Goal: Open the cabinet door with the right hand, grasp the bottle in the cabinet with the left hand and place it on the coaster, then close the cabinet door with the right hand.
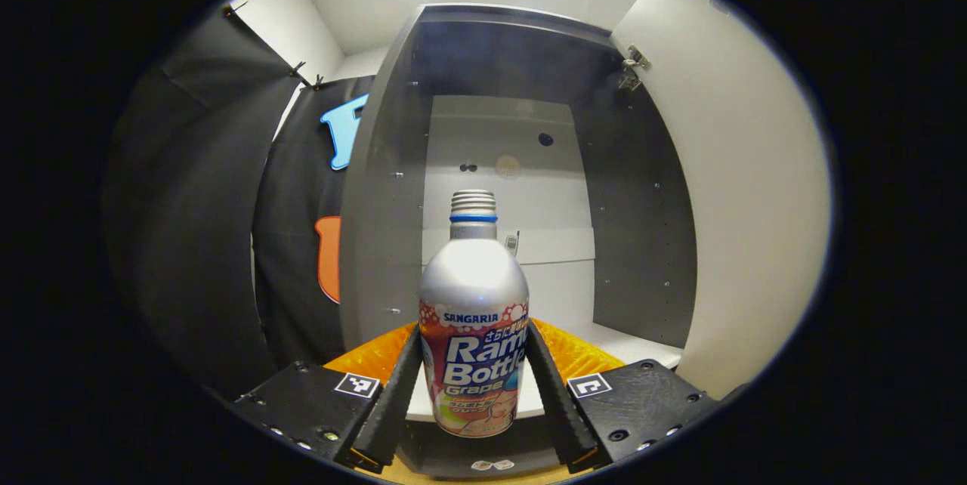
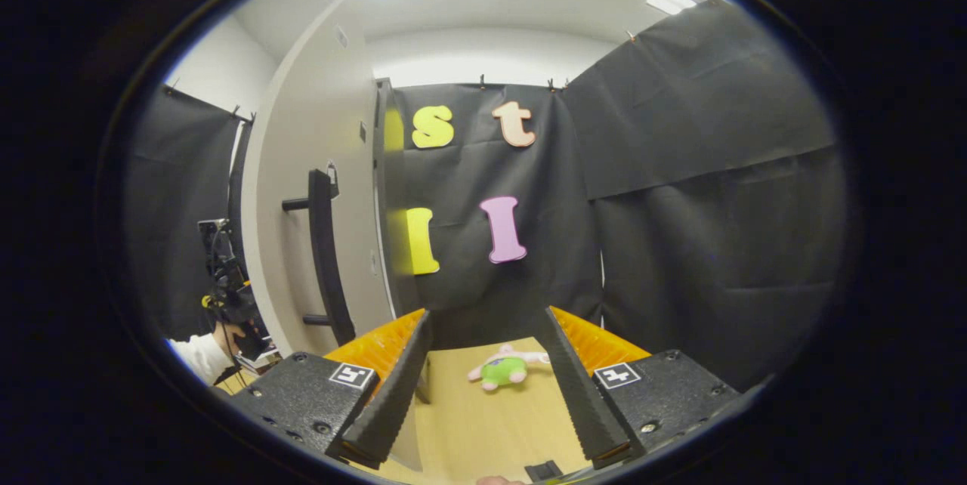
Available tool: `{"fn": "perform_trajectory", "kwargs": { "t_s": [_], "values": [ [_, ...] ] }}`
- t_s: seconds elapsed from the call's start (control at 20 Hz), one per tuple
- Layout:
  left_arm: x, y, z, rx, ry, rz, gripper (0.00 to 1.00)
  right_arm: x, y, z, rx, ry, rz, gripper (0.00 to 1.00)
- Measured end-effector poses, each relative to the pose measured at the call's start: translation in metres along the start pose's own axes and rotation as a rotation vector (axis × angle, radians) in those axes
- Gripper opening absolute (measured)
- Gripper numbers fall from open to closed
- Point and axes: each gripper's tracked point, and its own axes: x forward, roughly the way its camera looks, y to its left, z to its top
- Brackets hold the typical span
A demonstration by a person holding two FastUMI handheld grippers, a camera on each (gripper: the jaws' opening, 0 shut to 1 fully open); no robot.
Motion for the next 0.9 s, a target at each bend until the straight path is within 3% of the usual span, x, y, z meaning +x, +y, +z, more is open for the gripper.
{"fn": "perform_trajectory", "kwargs": {
  "t_s": [0.15,0.6,0.9],
  "values": [
    [-0.04,0.009,-0.017,-0.007,0.023,0.005,0.75,-0.002,0.007,0.002,-0.008,-0.005,0.013,0.91],
    [-0.15,0.041,-0.126,0.022,0.118,0.078,0.75,-0.006,0.023,0.012,0.011,-0.037,0.024,0.91],
    [-0.207,0.056,-0.212,0.046,0.257,0.111,0.75,-0.013,0.025,0.018,-0.005,-0.037,-0.007,0.91]
  ]
}}
